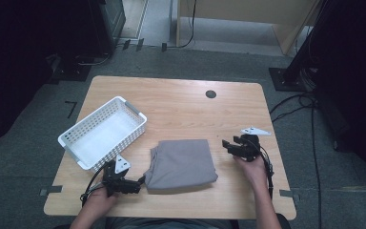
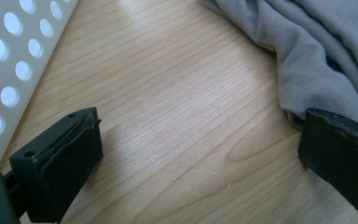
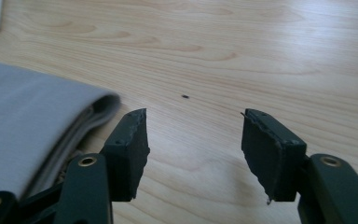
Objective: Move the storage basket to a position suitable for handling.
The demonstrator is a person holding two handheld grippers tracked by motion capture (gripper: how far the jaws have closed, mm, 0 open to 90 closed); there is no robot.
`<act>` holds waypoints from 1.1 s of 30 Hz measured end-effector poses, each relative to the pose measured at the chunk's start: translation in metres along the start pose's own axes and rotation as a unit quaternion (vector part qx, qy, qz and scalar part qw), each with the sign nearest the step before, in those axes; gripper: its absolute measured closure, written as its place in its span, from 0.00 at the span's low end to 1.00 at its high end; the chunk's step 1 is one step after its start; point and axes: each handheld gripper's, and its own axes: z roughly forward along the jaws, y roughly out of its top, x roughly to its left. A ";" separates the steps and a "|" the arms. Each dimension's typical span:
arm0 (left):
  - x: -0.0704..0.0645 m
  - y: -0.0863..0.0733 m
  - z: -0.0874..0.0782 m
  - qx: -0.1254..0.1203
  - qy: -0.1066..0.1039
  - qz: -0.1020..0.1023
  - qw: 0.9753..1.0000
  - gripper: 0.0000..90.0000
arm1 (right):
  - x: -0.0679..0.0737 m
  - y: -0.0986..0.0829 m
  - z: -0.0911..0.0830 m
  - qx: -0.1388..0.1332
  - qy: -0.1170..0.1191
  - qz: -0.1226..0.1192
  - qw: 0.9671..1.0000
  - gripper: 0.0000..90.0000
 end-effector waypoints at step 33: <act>0.000 0.000 0.000 0.001 0.000 0.000 1.000 0.00 | 0.075 0.101 0.060 0.050 0.151 -0.036 0.987 0.70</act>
